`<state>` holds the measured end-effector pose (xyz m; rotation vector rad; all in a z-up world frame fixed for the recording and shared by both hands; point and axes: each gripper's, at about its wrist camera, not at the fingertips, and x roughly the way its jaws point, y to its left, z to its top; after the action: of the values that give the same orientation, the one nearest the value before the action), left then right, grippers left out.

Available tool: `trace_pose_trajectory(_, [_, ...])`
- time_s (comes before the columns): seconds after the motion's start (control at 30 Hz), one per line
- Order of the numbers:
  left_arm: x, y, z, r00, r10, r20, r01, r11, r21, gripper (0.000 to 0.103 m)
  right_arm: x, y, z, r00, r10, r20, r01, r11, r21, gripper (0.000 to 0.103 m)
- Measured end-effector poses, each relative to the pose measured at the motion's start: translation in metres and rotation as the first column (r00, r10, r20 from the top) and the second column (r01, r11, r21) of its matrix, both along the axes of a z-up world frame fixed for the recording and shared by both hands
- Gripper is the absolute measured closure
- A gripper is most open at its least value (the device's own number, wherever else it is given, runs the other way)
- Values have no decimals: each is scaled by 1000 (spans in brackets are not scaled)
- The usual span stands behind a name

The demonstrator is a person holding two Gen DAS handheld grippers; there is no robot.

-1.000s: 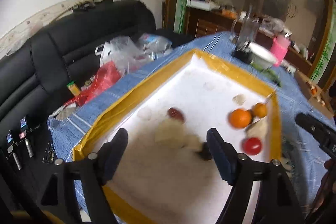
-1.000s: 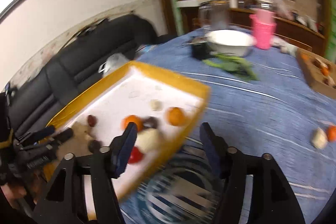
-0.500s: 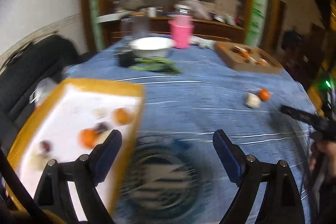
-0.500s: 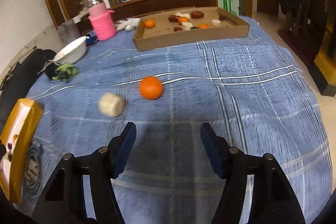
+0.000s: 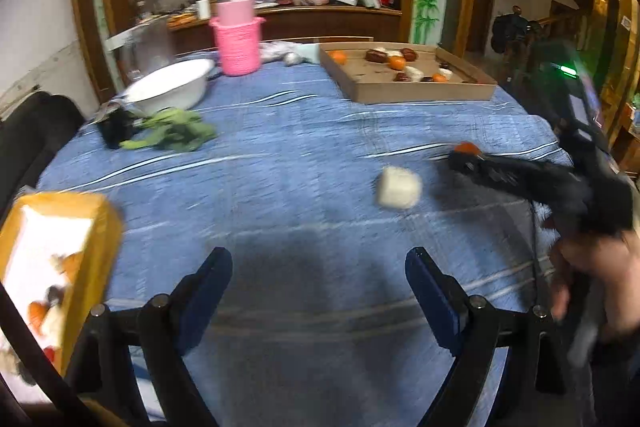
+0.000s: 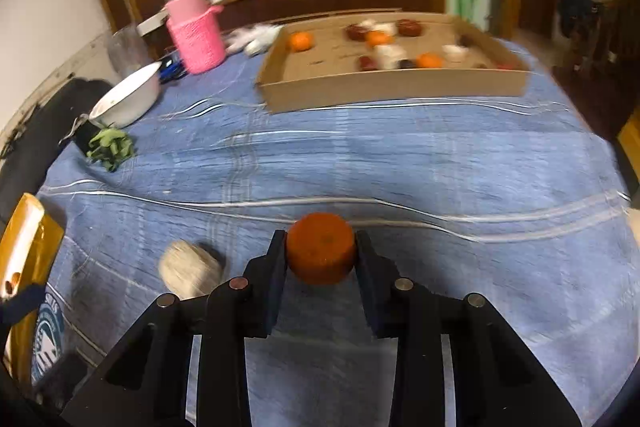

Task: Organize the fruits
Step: 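Grasp a second mandarin orange with the right tool while the left grasps another beige cylinder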

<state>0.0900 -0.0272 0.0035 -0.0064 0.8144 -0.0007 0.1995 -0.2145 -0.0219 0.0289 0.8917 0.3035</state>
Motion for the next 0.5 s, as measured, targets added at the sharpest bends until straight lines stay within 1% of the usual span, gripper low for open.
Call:
trace_pose_trajectory(0.07, [15,-17,-4,1000,-29,-7,29,1000,-5,13,-11,-23,5,999,-41,14,41,999,5,71])
trace_pose_trajectory(0.13, [32,-35,-9,999,-47,-14,47,999,8,13,-19,-37,8,998,-64,21,64,998,12,71])
trace_pose_trajectory(0.2, [50,-52,-15,998,-62,-25,63,998,24,19,-32,-54,13,995,-95,33,94,995,33,71])
trace_pose_trajectory(0.23, [59,-58,-20,997,-63,-39,64,998,24,36,-36,-60,14,994,-104,35,102,994,41,71])
trace_pose_trajectory(0.27, [68,-63,-25,996,-65,-57,67,997,31,68,-43,-65,16,993,-110,39,108,993,49,71])
trace_pose_trajectory(0.3, [77,-67,-31,994,-59,-88,65,996,62,71,-46,-65,17,993,-111,41,109,993,50,71])
trace_pose_trajectory(0.37, [78,-63,-30,994,-56,-88,59,998,28,71,-54,-65,17,994,-100,37,98,994,55,71])
trace_pose_trajectory(0.4, [74,-60,-28,994,-57,-91,59,998,13,71,-57,-63,17,995,-94,37,92,994,54,71])
trace_pose_trajectory(0.47, [59,-56,-24,996,-47,-70,50,998,37,71,-63,-59,18,996,-85,37,83,995,53,71])
trace_pose_trajectory(0.5, [50,-52,-22,997,-45,-66,47,998,32,71,-65,-57,17,996,-81,35,79,995,53,71])
